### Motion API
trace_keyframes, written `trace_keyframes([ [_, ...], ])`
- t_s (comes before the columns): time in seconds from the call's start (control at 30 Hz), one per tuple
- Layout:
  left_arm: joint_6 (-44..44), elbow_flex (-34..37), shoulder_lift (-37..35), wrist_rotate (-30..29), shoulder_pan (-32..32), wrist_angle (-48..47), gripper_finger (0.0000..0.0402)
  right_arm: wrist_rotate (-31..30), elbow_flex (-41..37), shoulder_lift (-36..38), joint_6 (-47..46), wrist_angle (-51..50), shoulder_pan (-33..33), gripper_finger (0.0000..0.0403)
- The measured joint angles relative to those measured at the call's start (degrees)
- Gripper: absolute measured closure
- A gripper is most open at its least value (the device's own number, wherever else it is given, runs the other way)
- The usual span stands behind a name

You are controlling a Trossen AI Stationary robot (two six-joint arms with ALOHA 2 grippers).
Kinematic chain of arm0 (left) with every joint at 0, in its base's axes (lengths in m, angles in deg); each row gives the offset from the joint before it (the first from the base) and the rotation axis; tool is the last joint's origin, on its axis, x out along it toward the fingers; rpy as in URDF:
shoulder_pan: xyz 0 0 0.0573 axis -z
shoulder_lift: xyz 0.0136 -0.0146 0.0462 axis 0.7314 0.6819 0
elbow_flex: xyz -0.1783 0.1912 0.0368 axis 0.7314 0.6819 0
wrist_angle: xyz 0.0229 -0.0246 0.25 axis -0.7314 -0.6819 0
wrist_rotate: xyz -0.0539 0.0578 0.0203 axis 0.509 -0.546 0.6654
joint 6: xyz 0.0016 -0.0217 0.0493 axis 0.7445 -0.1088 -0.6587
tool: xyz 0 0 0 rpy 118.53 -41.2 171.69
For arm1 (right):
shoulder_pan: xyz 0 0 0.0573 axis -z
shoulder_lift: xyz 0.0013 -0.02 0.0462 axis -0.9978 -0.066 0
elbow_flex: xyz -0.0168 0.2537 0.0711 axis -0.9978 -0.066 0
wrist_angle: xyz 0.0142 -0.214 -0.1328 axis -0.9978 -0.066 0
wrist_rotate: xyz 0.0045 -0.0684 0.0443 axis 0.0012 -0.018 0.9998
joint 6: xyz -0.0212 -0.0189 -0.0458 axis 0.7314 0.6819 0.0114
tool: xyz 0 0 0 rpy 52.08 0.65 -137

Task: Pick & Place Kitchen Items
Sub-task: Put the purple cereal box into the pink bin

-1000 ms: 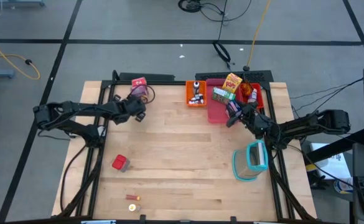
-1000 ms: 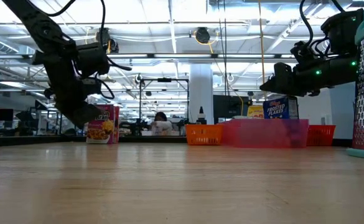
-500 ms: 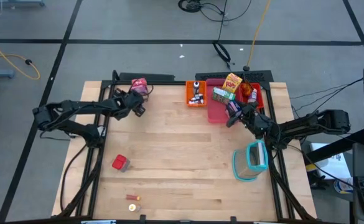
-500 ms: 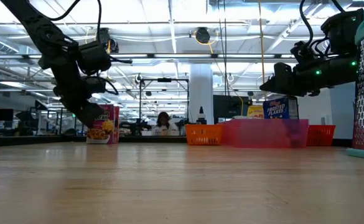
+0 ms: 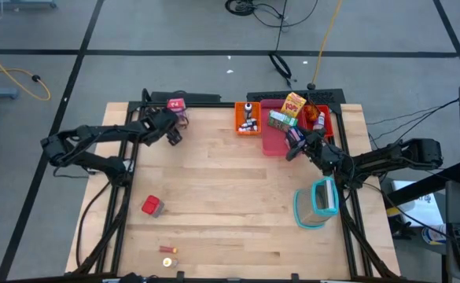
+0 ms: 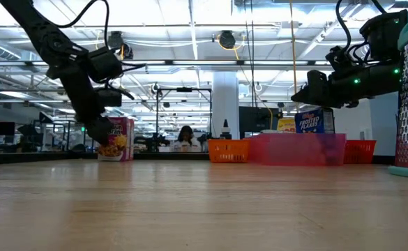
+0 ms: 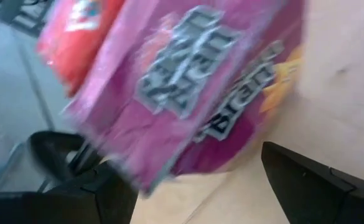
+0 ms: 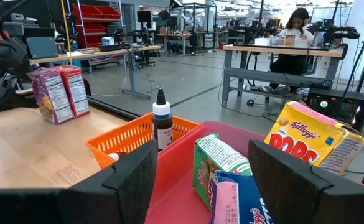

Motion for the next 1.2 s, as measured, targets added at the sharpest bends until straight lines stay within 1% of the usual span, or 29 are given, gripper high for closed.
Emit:
trace_keyframes([
  [0.07,-1.2,0.0,0.0,2.0,-0.6,0.7,0.008,0.0,0.0,0.0,0.0,0.0,0.0,0.0161],
  [0.17,-1.6,0.0,0.0,3.2,-1.3,1.2,0.008,0.0,0.0,0.0,0.0,0.0,0.0,0.0161],
  [0.27,-1.6,0.0,0.0,6.3,-1.9,1.2,0.0082,0.0,0.0,0.0,0.0,0.0,0.0,0.0161],
  [0.37,-1.6,0.0,0.0,9.2,-1.9,1.2,0.0103,0.0,0.0,0.0,0.0,0.0,0.0,0.0161],
  [0.43,-1.5,0.0,0.0,9.6,-1.9,1.2,0.0133,0.0,0.0,0.0,0.0,0.0,0.0,0.0161],
  [0.53,-0.6,0.0,0.0,9.6,-1.9,1.2,0.0191,0.0,0.0,0.0,0.0,0.0,0.0,0.0161],
  [0.67,1.0,0.0,0.0,9.6,-1.9,1.2,0.0284,0.0,0.0,0.0,0.0,0.0,0.0,0.0161],
  [0.77,1.4,0.0,0.0,9.7,-1.9,1.2,0.0365,0.0,0.0,0.0,0.0,0.0,0.0,0.0161],
  [0.8,1.5,0.0,0.0,10.5,-1.9,1.2,0.0383,0.0,0.0,0.0,0.0,0.0,0.0,0.0161],
  [0.97,3.0,0.0,0.0,15.2,-2.0,1.2,0.0399,0.0,0.0,0.0,0.0,-0.1,0.0,0.0161],
  [1.1,4.5,0.0,0.0,17.6,-2.0,0.5,0.04,0.0,0.0,0.0,0.0,-0.1,0.0,0.0161],
  [1.2,5.9,0.0,0.0,20.9,-1.9,0.4,0.0401,0.0,0.0,0.0,0.0,-0.1,0.0,0.0161],
])
